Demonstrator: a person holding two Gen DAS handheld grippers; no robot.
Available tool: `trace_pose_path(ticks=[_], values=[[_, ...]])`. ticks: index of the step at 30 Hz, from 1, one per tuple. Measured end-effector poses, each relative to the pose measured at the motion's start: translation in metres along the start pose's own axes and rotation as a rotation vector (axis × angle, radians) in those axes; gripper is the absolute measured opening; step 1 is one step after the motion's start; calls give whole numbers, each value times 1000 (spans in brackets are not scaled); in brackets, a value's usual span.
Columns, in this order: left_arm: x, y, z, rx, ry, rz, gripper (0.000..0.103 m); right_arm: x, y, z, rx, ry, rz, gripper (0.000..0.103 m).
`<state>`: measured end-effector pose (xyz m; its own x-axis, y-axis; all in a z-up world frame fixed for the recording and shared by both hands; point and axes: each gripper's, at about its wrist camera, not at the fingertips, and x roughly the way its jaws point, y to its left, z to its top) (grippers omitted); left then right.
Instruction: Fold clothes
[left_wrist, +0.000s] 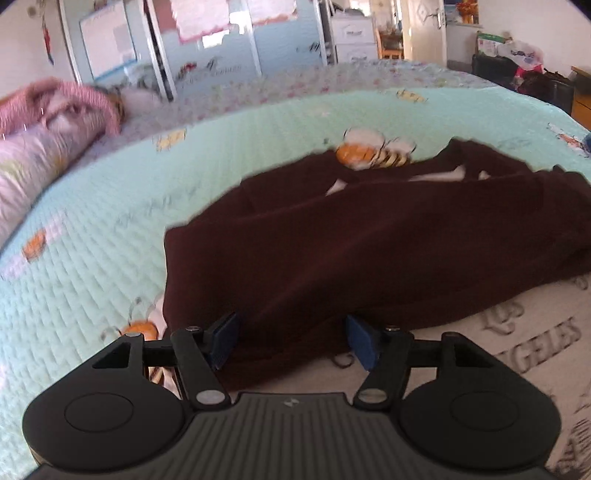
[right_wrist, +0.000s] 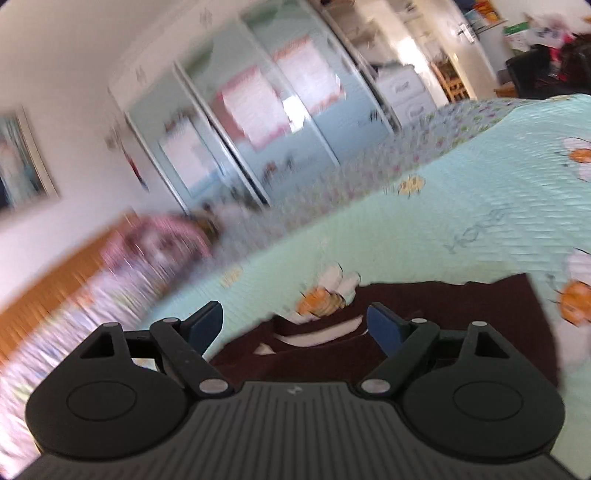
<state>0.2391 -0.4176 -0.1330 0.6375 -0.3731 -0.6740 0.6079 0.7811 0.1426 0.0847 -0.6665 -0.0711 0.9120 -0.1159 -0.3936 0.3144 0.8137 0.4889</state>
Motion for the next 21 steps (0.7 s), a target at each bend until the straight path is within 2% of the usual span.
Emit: trace_pose_path(ticks=[2, 3, 4, 5, 6, 8, 10, 11, 13, 14, 16, 18, 19, 20, 21], values=[[-2, 7, -8, -7, -17, -24, 69, 38, -8, -13, -41, 123, -95, 85], [-7, 10, -13, -1, -23, -30, 69, 47, -15, -24, -59, 180, -153, 82], [-10, 12, -16, 4, -27, -38, 69, 46, -22, -37, -92, 204, -185, 64], [-13, 15, -18, 5, -32, -43, 69, 32, -25, -49, -150, 169, -186, 62], [-16, 16, -18, 1, -39, -44, 68, 14, -24, -57, -191, 142, -178, 62], [-23, 18, -17, -15, -61, -52, 66, -12, -18, -62, -181, 133, -204, 65], [-34, 20, -9, -67, -125, -81, 66, -31, -1, -52, -187, 70, -167, 67], [-38, 20, -4, -87, -154, -96, 66, -31, 9, -43, -209, 40, -142, 71], [-39, 17, 9, -80, -182, -100, 71, -17, 29, -27, -243, 12, -108, 85], [-33, 16, 15, -68, -161, -85, 72, -3, 35, -21, -252, 21, -88, 85], [-10, 22, 20, -81, -76, -55, 72, 39, 38, -17, -313, 109, -101, 85], [12, 39, 16, -139, 4, -28, 72, 68, 23, -22, -405, 203, -209, 80], [13, 47, 14, -167, 9, -22, 72, 78, 10, -24, -443, 238, -286, 75], [15, 54, 11, -195, 14, -17, 72, 77, -9, -22, -407, 233, -310, 75], [16, 62, 9, -224, 19, -12, 73, 64, -23, -17, -331, 193, -321, 75]])
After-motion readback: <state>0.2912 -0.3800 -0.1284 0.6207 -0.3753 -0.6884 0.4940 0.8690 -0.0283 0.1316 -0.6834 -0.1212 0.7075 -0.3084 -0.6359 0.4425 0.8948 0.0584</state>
